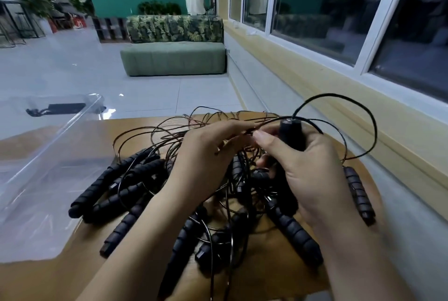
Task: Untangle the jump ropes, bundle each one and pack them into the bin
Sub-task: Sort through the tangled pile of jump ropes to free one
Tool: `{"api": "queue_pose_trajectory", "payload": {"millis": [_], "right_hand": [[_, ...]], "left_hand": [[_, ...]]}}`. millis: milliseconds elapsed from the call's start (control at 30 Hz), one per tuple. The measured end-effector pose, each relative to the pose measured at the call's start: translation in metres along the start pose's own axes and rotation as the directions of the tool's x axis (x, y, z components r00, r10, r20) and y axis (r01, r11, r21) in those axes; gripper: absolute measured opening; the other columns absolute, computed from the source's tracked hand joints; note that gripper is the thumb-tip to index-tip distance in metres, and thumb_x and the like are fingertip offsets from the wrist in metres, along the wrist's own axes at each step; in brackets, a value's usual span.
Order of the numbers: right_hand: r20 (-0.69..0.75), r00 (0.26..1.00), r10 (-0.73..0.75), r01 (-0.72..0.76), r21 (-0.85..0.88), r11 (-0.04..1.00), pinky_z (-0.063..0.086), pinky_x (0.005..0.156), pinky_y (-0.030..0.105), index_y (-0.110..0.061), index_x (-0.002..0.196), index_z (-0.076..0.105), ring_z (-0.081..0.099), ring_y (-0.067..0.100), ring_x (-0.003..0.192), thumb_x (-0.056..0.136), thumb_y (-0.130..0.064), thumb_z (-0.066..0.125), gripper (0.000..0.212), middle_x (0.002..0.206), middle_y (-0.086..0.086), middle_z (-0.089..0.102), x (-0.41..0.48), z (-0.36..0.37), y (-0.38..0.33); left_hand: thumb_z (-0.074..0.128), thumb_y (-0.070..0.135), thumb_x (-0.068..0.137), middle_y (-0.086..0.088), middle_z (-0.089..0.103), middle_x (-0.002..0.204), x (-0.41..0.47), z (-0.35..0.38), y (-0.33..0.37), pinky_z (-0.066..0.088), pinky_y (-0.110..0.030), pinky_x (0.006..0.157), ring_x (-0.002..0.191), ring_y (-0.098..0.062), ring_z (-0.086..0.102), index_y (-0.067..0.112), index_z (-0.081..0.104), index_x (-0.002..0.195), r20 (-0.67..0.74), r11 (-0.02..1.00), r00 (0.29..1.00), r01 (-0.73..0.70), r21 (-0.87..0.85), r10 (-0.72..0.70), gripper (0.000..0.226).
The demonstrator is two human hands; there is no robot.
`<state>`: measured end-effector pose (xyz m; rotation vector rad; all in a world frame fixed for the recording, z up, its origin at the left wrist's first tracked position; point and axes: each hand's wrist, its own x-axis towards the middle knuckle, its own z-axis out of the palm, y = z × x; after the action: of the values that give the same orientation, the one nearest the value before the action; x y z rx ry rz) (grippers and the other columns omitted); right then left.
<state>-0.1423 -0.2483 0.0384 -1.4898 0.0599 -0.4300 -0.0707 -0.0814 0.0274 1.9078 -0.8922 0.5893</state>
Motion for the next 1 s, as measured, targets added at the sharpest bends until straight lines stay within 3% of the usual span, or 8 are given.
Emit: {"api": "queue_pose_trajectory", "payload": {"millis": [67, 167, 367, 533, 633, 800, 900, 1000], "right_hand": [[-0.051, 0.999, -0.013, 0.012, -0.023, 1.0, 0.06, 0.059, 0.041, -0.021, 0.087, 0.078, 0.071, 0.025, 0.067, 0.095, -0.02, 0.082, 0.009, 0.086, 0.009, 0.08, 0.004, -0.002, 0.005], [-0.072, 0.997, 0.009, -0.013, -0.05, 0.999, 0.052, 0.052, 0.028, -0.019, 0.095, 0.076, 0.069, 0.022, 0.066, 0.095, -0.018, 0.08, 0.004, 0.091, 0.008, 0.081, 0.01, -0.005, 0.007], [0.097, 0.995, 0.039, -0.026, -0.134, 0.991, 0.052, 0.059, 0.035, -0.025, 0.102, 0.081, 0.067, 0.016, 0.066, 0.087, -0.023, 0.089, 0.016, 0.081, 0.001, 0.076, 0.01, -0.007, 0.01], [0.069, 0.997, -0.024, 0.035, -0.162, 0.986, 0.056, 0.058, 0.029, -0.02, 0.096, 0.08, 0.072, 0.019, 0.064, 0.09, -0.026, 0.086, 0.01, 0.078, 0.006, 0.077, 0.008, -0.006, 0.008], [0.035, 0.999, -0.029, 0.033, -0.115, 0.993, 0.063, 0.058, 0.034, -0.015, 0.09, 0.079, 0.075, 0.019, 0.064, 0.092, -0.02, 0.085, 0.008, 0.078, 0.008, 0.078, 0.008, -0.006, 0.006], [-0.044, 0.997, -0.07, 0.068, -0.028, 0.997, 0.051, 0.048, 0.025, -0.011, 0.084, 0.078, 0.062, 0.023, 0.056, 0.091, -0.021, 0.085, 0.013, 0.07, 0.013, 0.073, 0.01, -0.011, 0.004], [-0.06, 0.994, -0.086, 0.087, 0.015, 0.996, 0.05, 0.048, 0.024, -0.012, 0.084, 0.079, 0.06, 0.03, 0.061, 0.091, -0.02, 0.084, 0.012, 0.068, 0.012, 0.072, 0.011, -0.013, 0.003], [-0.062, 0.993, -0.096, 0.099, 0.047, 0.994, 0.05, 0.048, 0.023, -0.012, 0.086, 0.08, 0.063, 0.025, 0.061, 0.092, -0.018, 0.084, 0.009, 0.069, 0.011, 0.072, 0.01, -0.011, 0.003]], "left_hand": [[0.079, 0.02, 0.095, 0.016, 0.077, 0.107, -0.003, -0.002, -0.002, 0.055, -0.023, 0.089, 0.103, -0.006, 0.073, 0.027, 0.073, 0.126, 0.053, 0.987, 0.99, 0.135, -0.085, -0.13, 0.032], [0.082, 0.015, 0.093, 0.006, 0.079, 0.101, -0.007, -0.002, -0.007, 0.06, -0.038, 0.091, 0.098, -0.015, 0.075, 0.022, 0.077, 0.112, 0.099, 0.943, 0.966, 0.256, -0.211, -0.24, 0.02], [0.079, 0.007, 0.094, 0.014, 0.08, 0.11, -0.019, 0.014, 0.0, 0.061, -0.035, 0.092, 0.105, -0.006, 0.076, 0.017, 0.071, 0.111, 0.09, 0.933, 0.963, 0.269, -0.24, -0.255, 0.022], [0.08, 0.01, 0.094, 0.013, 0.08, 0.109, -0.023, 0.017, 0.004, 0.06, -0.035, 0.093, 0.104, -0.005, 0.075, 0.023, 0.064, 0.116, 0.122, 0.926, 0.952, 0.304, -0.226, -0.282, 0.03], [0.089, 0.022, 0.086, 0.015, 0.074, 0.119, -0.025, 0.013, 0.003, 0.057, -0.034, 0.092, 0.114, -0.009, 0.07, 0.03, 0.062, 0.127, 0.081, 0.952, 0.962, 0.269, -0.144, -0.26, 0.05], [0.094, 0.051, 0.07, 0.022, 0.054, 0.127, -0.033, 0.0, -0.008, 0.045, -0.018, 0.094, 0.126, -0.003, 0.053, 0.045, 0.061, 0.124, 0.069, 0.951, 0.949, 0.305, 0.042, -0.307, 0.063], [0.093, 0.044, 0.076, 0.022, 0.061, 0.121, -0.04, -0.004, -0.012, 0.044, -0.018, 0.097, 0.122, -0.003, 0.056, 0.04, 0.064, 0.117, 0.084, 0.951, 0.951, 0.29, 0.104, -0.299, 0.051], [0.086, 0.025, 0.081, 0.023, 0.066, 0.114, -0.042, -0.01, -0.012, 0.047, -0.031, 0.102, 0.117, -0.003, 0.06, 0.036, 0.067, 0.112, 0.05, 0.944, 0.954, 0.284, 0.168, -0.296, 0.037]]}}
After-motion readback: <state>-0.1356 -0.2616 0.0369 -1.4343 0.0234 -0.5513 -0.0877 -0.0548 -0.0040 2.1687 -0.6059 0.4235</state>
